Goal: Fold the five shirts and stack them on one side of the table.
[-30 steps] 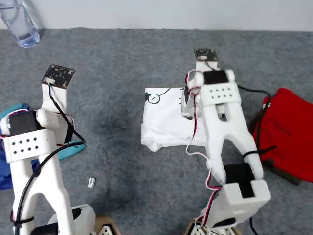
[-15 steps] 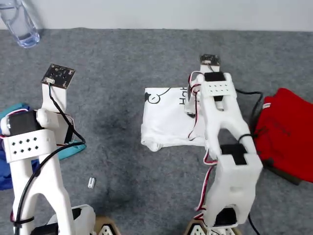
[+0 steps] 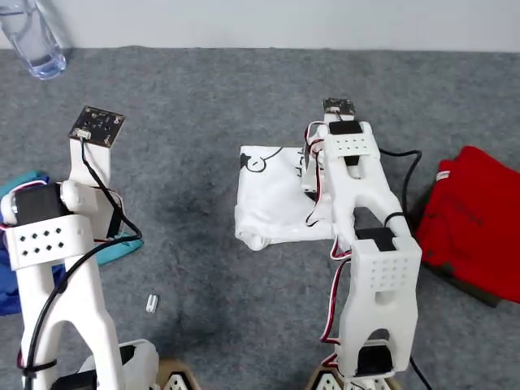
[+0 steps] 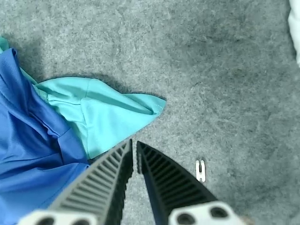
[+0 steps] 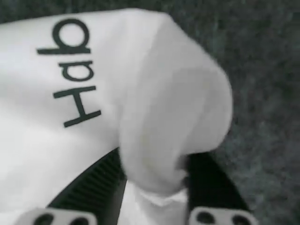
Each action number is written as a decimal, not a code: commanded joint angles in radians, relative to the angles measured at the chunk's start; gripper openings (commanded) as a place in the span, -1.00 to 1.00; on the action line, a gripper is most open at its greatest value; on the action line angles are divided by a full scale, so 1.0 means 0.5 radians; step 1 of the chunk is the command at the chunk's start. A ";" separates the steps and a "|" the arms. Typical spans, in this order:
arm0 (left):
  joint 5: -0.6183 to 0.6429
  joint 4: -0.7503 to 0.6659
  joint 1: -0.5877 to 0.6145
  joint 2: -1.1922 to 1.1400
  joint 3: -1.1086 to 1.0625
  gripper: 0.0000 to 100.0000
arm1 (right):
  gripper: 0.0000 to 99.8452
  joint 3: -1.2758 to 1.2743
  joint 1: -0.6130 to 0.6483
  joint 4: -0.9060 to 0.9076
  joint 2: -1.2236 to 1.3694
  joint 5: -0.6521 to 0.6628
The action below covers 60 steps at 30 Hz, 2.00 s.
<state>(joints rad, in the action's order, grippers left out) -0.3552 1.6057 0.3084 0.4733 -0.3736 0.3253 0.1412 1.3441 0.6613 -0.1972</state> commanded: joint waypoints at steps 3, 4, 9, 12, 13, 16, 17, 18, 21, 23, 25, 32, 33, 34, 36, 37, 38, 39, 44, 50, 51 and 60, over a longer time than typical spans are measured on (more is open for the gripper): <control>-0.012 -0.018 0.012 0.055 -0.017 -0.98 | -0.98 0.043 0.044 0.302 -0.189 -0.009; -0.012 -0.018 0.012 0.055 -0.029 -0.98 | -0.98 0.043 0.044 0.351 -0.219 -0.009; -0.012 -0.018 0.012 0.055 -0.035 -0.98 | -0.98 0.040 0.072 0.597 -0.318 0.187; -0.012 -0.018 0.012 0.055 -0.035 -0.98 | -0.98 0.040 0.048 0.661 -0.324 0.500; -0.012 -0.018 0.012 0.055 -0.035 -0.98 | -0.98 0.040 0.005 0.658 -0.321 0.663; -0.012 -0.018 0.052 0.055 -0.041 -0.98 | -0.98 0.040 -0.127 0.575 -0.302 1.320; -0.012 -0.028 0.074 0.055 -0.041 -0.98 | -0.98 0.046 -0.173 0.545 -0.287 1.547; -0.012 -0.034 0.089 0.055 -0.041 -0.98 | -0.98 0.046 -0.216 0.489 -0.262 1.743; -0.043 -0.034 0.141 0.055 -0.041 -0.98 | -0.98 0.049 -0.336 0.219 -0.210 2.114; -0.077 -0.034 0.172 0.055 -0.035 -0.98 | -0.98 0.049 -0.394 -0.005 -0.198 2.225; -0.080 -0.034 0.187 0.055 -0.032 -0.98 | -0.98 0.049 -0.422 -0.204 -0.198 2.317; -0.080 -0.034 0.190 0.055 -0.032 -0.98 | -0.98 0.049 -0.358 -0.514 -0.192 2.458; -0.080 -0.034 0.190 0.055 -0.032 -0.98 | -0.98 0.049 -0.348 -0.523 -0.189 2.455; -0.080 -0.034 0.190 0.055 -0.032 -0.98 | -0.98 0.049 -0.339 -0.529 -0.189 2.452; -0.080 -0.034 0.190 0.055 -0.032 -0.98 | -0.93 0.049 -0.321 -0.511 -0.198 2.427; -0.080 -0.034 0.190 0.055 -0.032 -0.98 | -0.86 0.049 -0.321 -0.511 -0.207 2.366; -0.080 -0.034 0.190 0.055 -0.032 -0.98 | -0.76 0.049 -0.321 -0.511 -0.232 2.262; -0.080 -0.034 0.190 0.055 -0.032 -0.98 | -0.64 0.049 -0.321 -0.511 -0.272 2.111; -0.080 -0.034 0.187 0.055 -0.032 -0.98 | -0.18 0.049 -0.278 -0.330 -0.517 1.338; -0.080 -0.021 0.193 0.055 -0.032 -0.98 | -0.17 0.049 -0.106 -0.054 -0.802 0.825; -0.080 -0.021 0.193 0.058 -0.032 -0.98 | -0.17 0.049 -0.091 -0.029 -0.836 0.736; -0.080 -0.025 0.187 0.058 -0.032 -0.98 | -0.17 0.043 0.035 0.493 -0.990 -0.049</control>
<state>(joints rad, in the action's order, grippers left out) -0.3905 1.6057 0.3989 0.4733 -0.3982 0.3268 0.1320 1.5052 0.2225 -0.1204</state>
